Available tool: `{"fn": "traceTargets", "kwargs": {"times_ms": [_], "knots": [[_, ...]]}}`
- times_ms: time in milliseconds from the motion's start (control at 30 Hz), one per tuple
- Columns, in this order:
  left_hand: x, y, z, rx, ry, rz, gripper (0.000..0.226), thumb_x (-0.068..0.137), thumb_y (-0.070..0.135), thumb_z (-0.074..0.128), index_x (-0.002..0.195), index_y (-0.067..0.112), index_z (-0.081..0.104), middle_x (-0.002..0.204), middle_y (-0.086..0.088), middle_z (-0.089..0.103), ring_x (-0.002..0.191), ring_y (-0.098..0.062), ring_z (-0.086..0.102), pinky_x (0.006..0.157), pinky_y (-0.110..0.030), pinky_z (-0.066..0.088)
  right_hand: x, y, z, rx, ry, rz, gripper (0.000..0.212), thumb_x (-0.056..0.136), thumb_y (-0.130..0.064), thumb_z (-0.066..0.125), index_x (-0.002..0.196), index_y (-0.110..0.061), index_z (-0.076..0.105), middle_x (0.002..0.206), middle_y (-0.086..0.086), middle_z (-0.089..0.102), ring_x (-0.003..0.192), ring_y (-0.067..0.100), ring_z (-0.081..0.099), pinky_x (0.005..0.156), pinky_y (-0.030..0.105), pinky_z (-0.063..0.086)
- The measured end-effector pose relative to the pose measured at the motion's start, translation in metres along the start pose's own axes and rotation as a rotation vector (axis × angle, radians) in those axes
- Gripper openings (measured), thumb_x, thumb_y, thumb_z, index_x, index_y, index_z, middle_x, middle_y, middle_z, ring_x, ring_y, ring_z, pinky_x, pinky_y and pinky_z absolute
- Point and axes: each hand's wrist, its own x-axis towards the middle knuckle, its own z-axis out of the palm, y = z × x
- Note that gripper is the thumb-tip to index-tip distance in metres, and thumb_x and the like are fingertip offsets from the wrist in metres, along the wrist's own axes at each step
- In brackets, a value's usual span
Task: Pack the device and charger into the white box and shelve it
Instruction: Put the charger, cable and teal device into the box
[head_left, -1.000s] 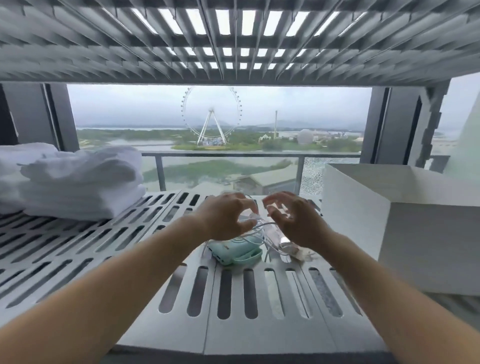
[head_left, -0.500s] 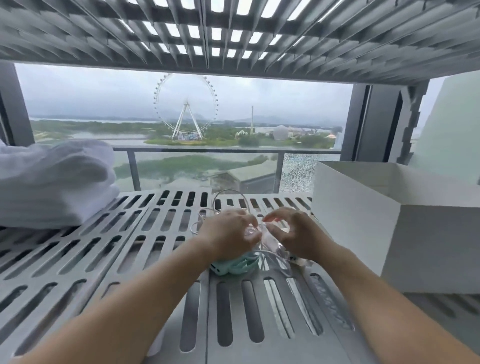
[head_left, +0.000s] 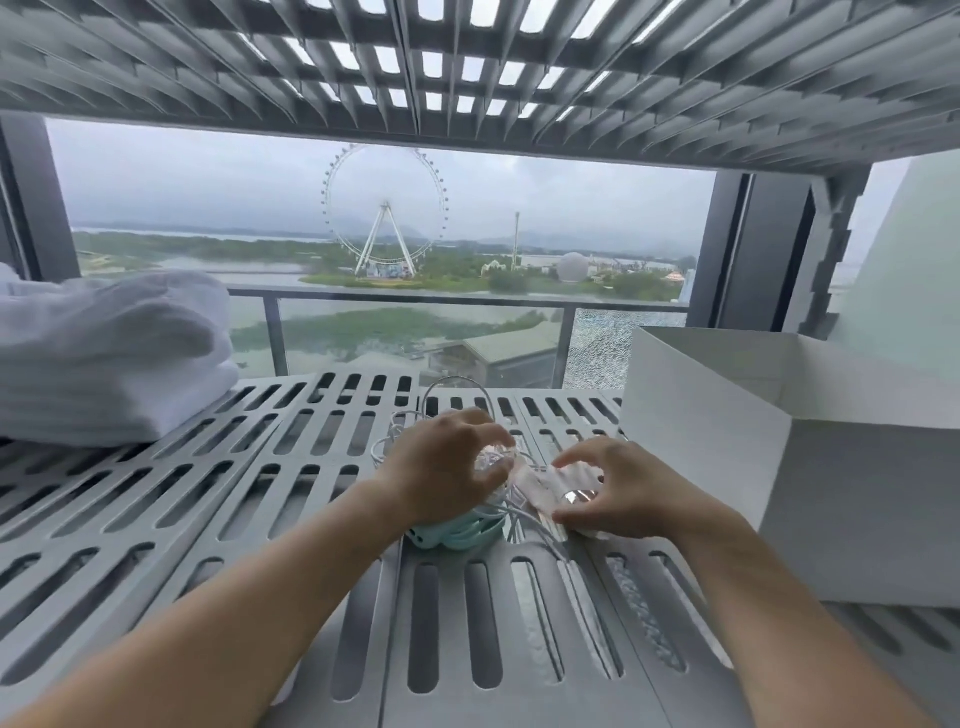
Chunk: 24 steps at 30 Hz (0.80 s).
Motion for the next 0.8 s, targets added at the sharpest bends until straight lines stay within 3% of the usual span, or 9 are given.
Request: {"fn": "traceTargets", "kwargs": {"times_ms": [100,233,400,500,800], "knots": [[0.006,0.009,-0.006,0.030,0.039,0.006,0.028,0.089,0.045,0.047,0.110,0.032,0.060,0.115,0.010,0.063,0.096,-0.011,0.060,0.076,-0.030,0.049,-0.001,0.000,0.000,0.009,0.017,0.011,0.068,0.049,-0.053,0.061,0.112,-0.027,0.062,0.122,-0.002,0.061,0.106,0.009,0.053,0.082,0.020,0.038],[0.012,0.020,-0.012,0.051,-0.046,0.034,0.023,0.089,0.042,0.049,0.102,0.032,0.065,0.109,0.011,0.066,0.093,-0.011,0.062,0.078,-0.032,0.052,0.000,-0.004,-0.002,0.005,0.121,-0.007,0.042,0.062,-0.031,0.069,0.104,-0.021,0.068,0.110,0.002,0.068,0.097,0.011,0.061,0.080,0.019,0.044],[0.012,0.027,-0.018,0.044,-0.043,0.005,0.023,0.087,0.042,0.054,0.106,0.032,0.063,0.107,0.012,0.066,0.096,-0.010,0.060,0.079,-0.034,0.052,-0.007,-0.021,-0.007,0.047,0.352,-0.088,0.024,0.070,-0.021,0.066,0.092,-0.016,0.072,0.081,0.002,0.075,0.072,0.010,0.066,0.074,0.027,0.055],[0.013,0.030,-0.019,0.044,-0.038,-0.011,0.030,0.084,0.043,0.059,0.111,0.031,0.061,0.111,0.012,0.065,0.099,-0.010,0.059,0.082,-0.033,0.052,-0.016,-0.031,-0.012,0.081,0.396,-0.156,0.024,0.073,-0.023,0.069,0.095,-0.015,0.072,0.086,0.002,0.075,0.074,0.009,0.067,0.076,0.029,0.055],[0.024,0.041,-0.022,0.036,-0.017,-0.039,0.025,0.080,0.046,0.063,0.100,0.032,0.066,0.101,0.013,0.068,0.091,-0.008,0.061,0.073,-0.026,0.047,-0.049,-0.057,-0.074,0.027,0.646,-0.302,0.021,0.077,-0.021,0.071,0.096,-0.014,0.070,0.089,0.001,0.074,0.077,0.011,0.069,0.076,0.032,0.056]]}}
